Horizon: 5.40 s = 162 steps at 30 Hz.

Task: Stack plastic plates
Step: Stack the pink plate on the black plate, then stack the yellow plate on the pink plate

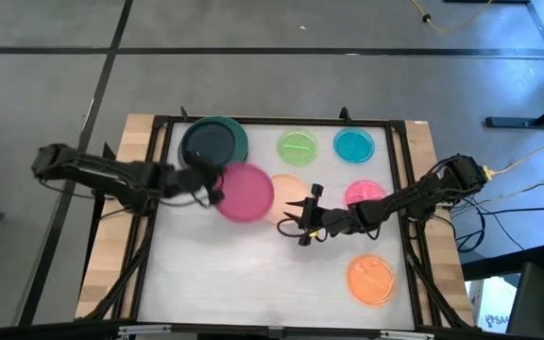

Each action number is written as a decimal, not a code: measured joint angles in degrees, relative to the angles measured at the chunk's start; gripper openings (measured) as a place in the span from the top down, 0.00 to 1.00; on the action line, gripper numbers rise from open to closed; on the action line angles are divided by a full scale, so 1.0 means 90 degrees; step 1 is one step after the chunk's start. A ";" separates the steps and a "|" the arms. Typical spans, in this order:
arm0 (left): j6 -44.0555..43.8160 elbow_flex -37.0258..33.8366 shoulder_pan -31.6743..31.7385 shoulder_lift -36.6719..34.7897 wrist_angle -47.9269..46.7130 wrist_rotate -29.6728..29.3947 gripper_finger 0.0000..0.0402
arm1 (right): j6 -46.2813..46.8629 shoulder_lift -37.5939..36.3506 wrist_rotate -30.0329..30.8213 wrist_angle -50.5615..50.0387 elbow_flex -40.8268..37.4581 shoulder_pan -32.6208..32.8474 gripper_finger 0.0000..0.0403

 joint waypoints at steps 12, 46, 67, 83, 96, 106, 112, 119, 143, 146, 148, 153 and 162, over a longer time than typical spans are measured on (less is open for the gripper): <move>0.1690 -0.0005 0.3018 -0.0588 -0.0156 -0.0695 0.98 | 0.0212 0.0000 -0.0226 -0.0067 0.0000 -0.0130 0.69; 0.2275 -0.0711 0.4835 -0.0535 0.0187 0.1053 0.61 | 0.0207 0.0000 -0.1058 -0.0078 0.0000 -0.0130 0.69; 0.1311 -0.0724 0.1083 0.0808 0.2378 0.4051 0.64 | 0.0134 0.0000 -0.1055 -0.0054 0.0000 -0.0130 0.69; 0.1721 -0.0705 -0.0117 0.3228 0.5124 0.4037 0.64 | 0.0113 0.0000 -0.1055 -0.0063 0.0000 -0.0159 0.69; 0.1861 0.0006 -0.0111 0.4683 0.5189 0.4130 0.64 | 0.0113 0.0000 -0.1057 -0.0085 0.0000 -0.0159 0.69; 0.2410 0.0106 -0.0139 0.4811 0.5071 0.3804 0.64 | 0.0113 0.0000 -0.1059 -0.0089 0.0000 -0.0159 0.69; 0.2707 0.0102 -0.0129 0.5108 0.5074 0.3474 0.64 | 0.0113 0.0000 -0.1059 -0.0083 0.0000 -0.0159 0.69; 0.2721 0.0104 -0.0129 0.5257 0.4909 0.3465 0.68 | 0.0113 0.0000 -0.1059 -0.0078 0.0000 -0.0159 0.69; 0.2453 0.0093 -0.0317 0.4407 0.3923 0.3132 0.98 | 0.0110 0.0000 -0.1057 -0.0076 0.0000 -0.0152 0.69; 0.2346 0.0093 -0.0399 0.4005 0.3666 0.2871 0.98 | 0.0110 0.0000 -0.1058 -0.0078 0.0000 -0.0152 0.69; 0.2264 0.0090 -0.0458 0.3689 0.3371 0.2695 0.97 | 0.0114 0.0000 -0.1057 -0.0075 0.0001 -0.0153 0.69; 0.2040 0.0094 -0.0575 0.2877 0.2496 0.1902 0.97 | 0.0147 -0.0001 -0.1058 -0.0060 0.0001 -0.0159 0.69; 0.1361 0.0095 -0.0112 0.1731 0.0436 0.0617 0.96 | 0.0159 -0.0002 -0.1057 0.0039 0.0002 -0.0159 0.69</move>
